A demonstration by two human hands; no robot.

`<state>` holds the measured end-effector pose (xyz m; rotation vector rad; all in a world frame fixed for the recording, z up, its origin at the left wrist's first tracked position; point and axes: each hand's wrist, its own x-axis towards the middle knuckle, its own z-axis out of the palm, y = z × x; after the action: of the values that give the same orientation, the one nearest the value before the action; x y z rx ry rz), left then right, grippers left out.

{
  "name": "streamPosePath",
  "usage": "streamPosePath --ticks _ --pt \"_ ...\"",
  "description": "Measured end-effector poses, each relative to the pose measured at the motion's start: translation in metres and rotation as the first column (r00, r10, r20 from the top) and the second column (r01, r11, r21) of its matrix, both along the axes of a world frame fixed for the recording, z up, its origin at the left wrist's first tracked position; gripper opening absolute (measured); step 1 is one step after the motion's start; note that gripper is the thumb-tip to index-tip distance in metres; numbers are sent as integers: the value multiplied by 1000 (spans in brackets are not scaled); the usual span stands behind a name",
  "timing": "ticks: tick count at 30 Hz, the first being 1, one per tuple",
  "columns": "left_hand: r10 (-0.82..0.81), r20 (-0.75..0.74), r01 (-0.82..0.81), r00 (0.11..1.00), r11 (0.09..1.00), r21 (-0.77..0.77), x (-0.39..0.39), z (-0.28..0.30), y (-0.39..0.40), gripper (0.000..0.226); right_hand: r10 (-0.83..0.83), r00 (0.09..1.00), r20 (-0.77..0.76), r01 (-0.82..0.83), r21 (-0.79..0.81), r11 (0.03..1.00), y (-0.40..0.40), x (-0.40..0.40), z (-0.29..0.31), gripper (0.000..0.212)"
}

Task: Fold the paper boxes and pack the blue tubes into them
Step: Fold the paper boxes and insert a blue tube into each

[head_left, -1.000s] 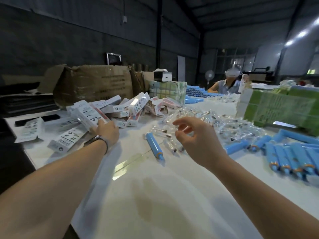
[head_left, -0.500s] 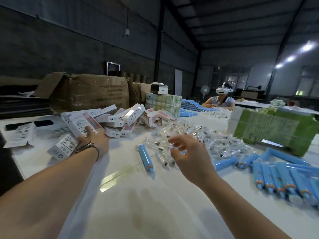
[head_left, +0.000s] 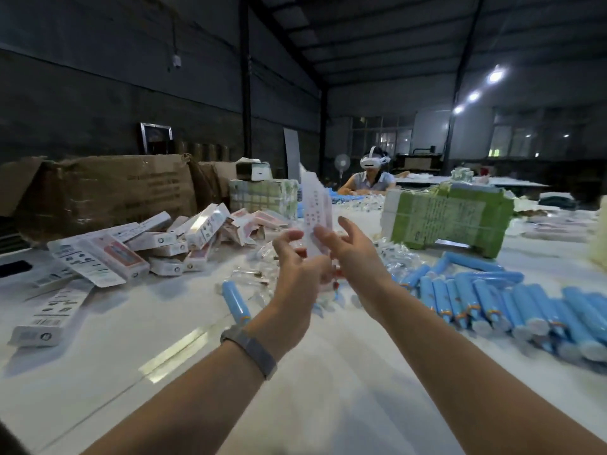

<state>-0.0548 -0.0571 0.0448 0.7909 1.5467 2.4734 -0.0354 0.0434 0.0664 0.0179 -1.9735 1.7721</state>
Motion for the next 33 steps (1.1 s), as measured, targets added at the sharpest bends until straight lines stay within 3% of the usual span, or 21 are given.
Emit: streamPosePath --ticks 3,10,13,16,20,24,28,30,32,33 --pt "-43 0 42 999 994 -99 13 -21 24 59 -45 999 -15 44 -15 999 17 12 -6 25" --pt "-154 49 158 987 983 -98 -3 -41 24 70 90 992 93 -104 162 981 35 16 -28 20" --pt "-196 16 196 980 961 -196 -12 -49 11 60 26 998 64 -39 207 978 31 10 -35 25" --pt "-177 -16 172 984 970 -171 -20 -51 7 50 98 992 85 -110 154 982 36 9 -37 20" --pt "-155 -63 141 986 974 -179 -27 -54 7 57 189 978 90 -200 132 971 44 11 -39 24" --pt "-141 -236 72 961 957 -282 -25 -65 14 64 47 995 85 -60 164 985 38 8 -40 51" --pt "10 -337 -110 941 954 -278 -37 -70 13 57 9 994 108 -37 262 964 43 7 -35 39" --pt "109 -304 -203 946 933 -298 -44 -68 9 54 -114 991 63 88 318 944 58 4 -35 27" --pt "170 -252 -242 953 927 -288 -44 -67 8 51 -315 948 48 251 499 829 78 0 -41 18" --pt "184 -247 -252 951 927 -277 -43 -66 8 48 -380 922 76 247 640 728 86 -3 -47 30"
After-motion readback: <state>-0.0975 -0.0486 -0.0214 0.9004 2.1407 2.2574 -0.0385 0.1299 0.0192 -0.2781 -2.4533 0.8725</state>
